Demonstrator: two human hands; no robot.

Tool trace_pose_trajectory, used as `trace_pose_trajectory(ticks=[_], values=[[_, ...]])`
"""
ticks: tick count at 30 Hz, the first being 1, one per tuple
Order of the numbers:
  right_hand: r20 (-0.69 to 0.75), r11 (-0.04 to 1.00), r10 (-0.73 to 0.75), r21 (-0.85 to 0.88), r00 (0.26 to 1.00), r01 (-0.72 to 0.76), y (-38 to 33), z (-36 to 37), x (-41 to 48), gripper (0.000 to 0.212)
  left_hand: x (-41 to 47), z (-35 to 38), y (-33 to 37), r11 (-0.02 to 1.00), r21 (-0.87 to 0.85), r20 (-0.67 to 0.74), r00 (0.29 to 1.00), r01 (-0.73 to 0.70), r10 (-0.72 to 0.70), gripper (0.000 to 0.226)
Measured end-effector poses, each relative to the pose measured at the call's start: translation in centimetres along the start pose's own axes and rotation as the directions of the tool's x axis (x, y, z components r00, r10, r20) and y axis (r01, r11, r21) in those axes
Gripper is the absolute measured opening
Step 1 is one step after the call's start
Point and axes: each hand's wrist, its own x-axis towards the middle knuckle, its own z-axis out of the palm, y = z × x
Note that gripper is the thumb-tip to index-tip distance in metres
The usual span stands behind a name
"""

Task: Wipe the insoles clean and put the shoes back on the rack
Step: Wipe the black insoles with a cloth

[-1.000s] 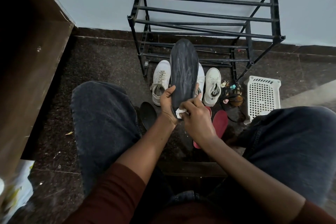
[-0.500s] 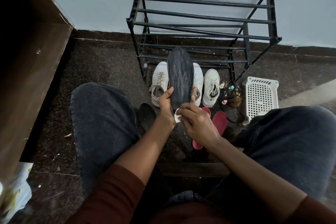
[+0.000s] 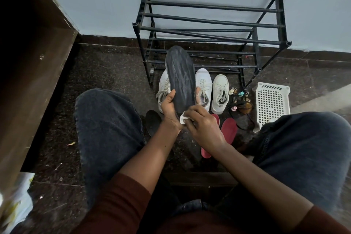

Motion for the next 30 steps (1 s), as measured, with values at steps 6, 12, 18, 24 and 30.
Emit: trace_pose_trajectory(ticks=[6,12,18,24,30], values=[[-0.071,0.978,0.173,-0.108,0.982,-0.18,2.0,-0.1,1.7,0.012,0.3,-0.3,-0.6,0.997,0.05,0.016,0.998,-0.064,0.063,0.059],[-0.094,0.87,0.493,0.035,0.865,-0.492,2.5,0.6,3.1,0.013,0.6,-0.7,-0.7,0.988,0.085,0.049,0.991,-0.127,0.123,0.053],[0.008,0.728,0.668,0.199,0.744,-0.656,1.6,0.7,0.0,0.014,0.7,-0.4,-1.0,0.991,-0.012,0.045,0.99,-0.13,0.13,0.055],[-0.015,0.642,0.741,0.308,0.671,-0.702,2.0,0.2,1.0,0.017,0.4,0.4,-0.9,0.99,0.065,0.051,0.991,-0.129,0.126,0.058],[-0.092,0.65,0.742,0.344,0.665,-0.678,2.9,-0.4,4.5,0.012,0.6,0.2,-0.4,0.984,0.15,-0.027,0.994,-0.1,0.105,0.054]])
